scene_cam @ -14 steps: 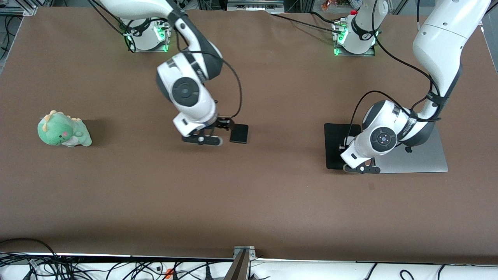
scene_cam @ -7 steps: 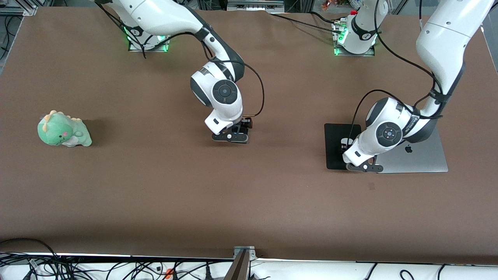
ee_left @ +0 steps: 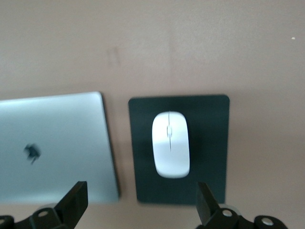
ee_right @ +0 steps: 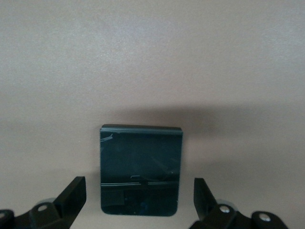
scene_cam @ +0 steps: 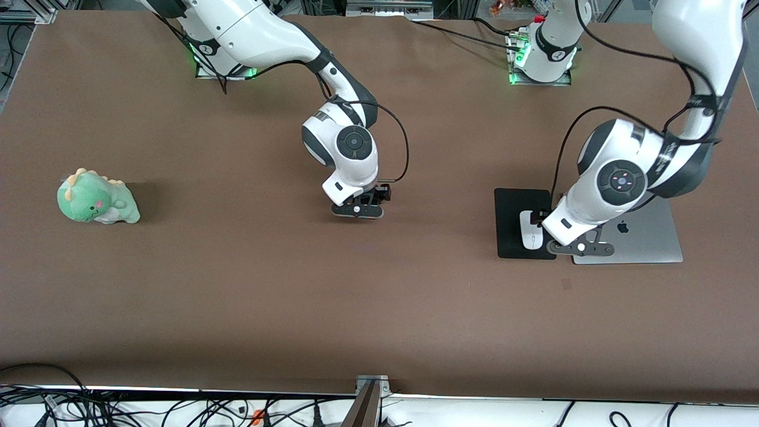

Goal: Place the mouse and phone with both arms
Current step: 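Open the left gripper while the right gripper grasps the black phone, then carry the black phone toward the green plush with the right gripper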

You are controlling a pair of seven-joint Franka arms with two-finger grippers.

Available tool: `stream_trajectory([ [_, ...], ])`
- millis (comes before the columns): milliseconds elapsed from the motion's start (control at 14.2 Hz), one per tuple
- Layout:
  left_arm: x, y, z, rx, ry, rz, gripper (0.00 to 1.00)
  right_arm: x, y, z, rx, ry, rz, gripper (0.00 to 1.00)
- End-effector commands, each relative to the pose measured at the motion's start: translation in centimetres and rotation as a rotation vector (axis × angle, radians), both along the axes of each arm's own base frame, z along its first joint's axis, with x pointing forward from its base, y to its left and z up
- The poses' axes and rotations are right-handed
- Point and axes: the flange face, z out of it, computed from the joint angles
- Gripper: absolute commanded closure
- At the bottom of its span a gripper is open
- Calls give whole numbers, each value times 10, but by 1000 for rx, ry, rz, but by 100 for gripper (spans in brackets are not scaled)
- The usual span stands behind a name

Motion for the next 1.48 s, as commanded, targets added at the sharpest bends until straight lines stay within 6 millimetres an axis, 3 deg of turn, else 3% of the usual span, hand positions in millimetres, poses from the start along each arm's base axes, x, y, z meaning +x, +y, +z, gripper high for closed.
stream_trajectory([
  [0, 10, 10, 62, -22, 89, -9, 0, -1, 8, -2, 10, -35, 1, 0],
  [353, 2, 33, 160, -51, 147, -107, 0, -1, 11, -17, 0, -96, 70, 0],
  [495, -7, 61, 190, -101, 153, -98, 0, -1, 11, -21, -2, -107, 84, 0],
  [636, -14, 106, 213, -192, 129, -120, 0, -1, 11, -27, 3, -117, 96, 0],
  [707, -20, 114, 227, -205, 99, -149, 0, -1, 11, -31, 2, -115, 96, 0],
  [1060, -29, 112, 240, -100, -23, -131, 0, 8, 1, -41, -10, -144, 122, 0],
  [1272, -65, 103, 236, -105, -102, -116, 0, 11, 0, -38, -8, -151, 135, 0],
  [1413, -77, 104, 235, -103, -137, -119, 0, 11, 0, -38, -8, -149, 135, 0],
])
